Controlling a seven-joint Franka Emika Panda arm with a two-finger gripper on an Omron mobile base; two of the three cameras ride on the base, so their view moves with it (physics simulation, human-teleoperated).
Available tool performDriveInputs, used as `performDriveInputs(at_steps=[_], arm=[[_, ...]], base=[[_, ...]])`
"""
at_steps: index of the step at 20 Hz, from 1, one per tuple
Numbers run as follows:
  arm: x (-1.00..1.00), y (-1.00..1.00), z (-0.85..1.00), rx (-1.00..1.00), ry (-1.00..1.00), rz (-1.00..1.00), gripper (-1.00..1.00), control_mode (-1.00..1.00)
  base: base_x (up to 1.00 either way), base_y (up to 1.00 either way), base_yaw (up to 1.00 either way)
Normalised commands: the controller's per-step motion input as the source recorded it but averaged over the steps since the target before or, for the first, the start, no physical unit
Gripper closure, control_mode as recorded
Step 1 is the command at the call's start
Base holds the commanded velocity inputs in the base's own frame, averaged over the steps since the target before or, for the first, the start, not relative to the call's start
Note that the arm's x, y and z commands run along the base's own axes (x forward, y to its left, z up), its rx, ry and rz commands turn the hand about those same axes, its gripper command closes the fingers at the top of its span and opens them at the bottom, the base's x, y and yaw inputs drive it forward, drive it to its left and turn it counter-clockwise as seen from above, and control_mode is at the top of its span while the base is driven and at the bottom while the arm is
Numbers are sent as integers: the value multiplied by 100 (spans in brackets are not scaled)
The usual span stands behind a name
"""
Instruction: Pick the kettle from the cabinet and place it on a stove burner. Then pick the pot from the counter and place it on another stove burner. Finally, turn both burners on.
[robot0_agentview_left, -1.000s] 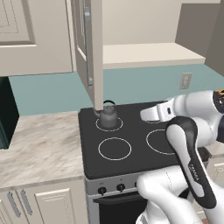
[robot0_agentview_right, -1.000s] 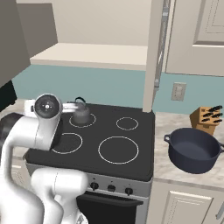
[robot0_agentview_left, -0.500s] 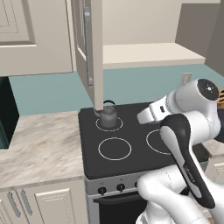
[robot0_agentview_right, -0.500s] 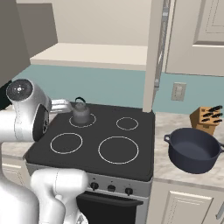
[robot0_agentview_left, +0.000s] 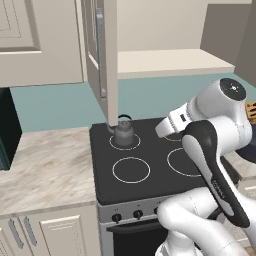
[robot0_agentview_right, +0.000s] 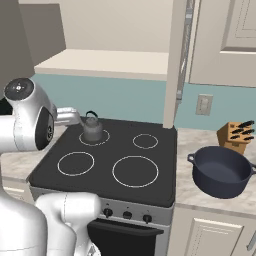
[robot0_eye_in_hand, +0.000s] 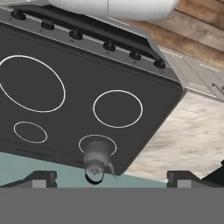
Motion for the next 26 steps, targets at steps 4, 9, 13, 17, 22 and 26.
performDriveInputs(at_steps=[4,9,13,17,22,26], arm=[[-10,-9,0,0,-6,0,-100,-100],[-6,-5,0,0,-3,0,-100,100],[0,0,0,0,0,0,-100,100],[0,0,0,0,0,0,-100,100],[0,0,0,0,0,0,-100,100],[0,0,0,0,0,0,-100,100]], base=[[0,0,0],[-6,-6,0],[-37,-27,-2],[-46,-38,-7],[-41,-42,-9],[-34,-53,-10]])
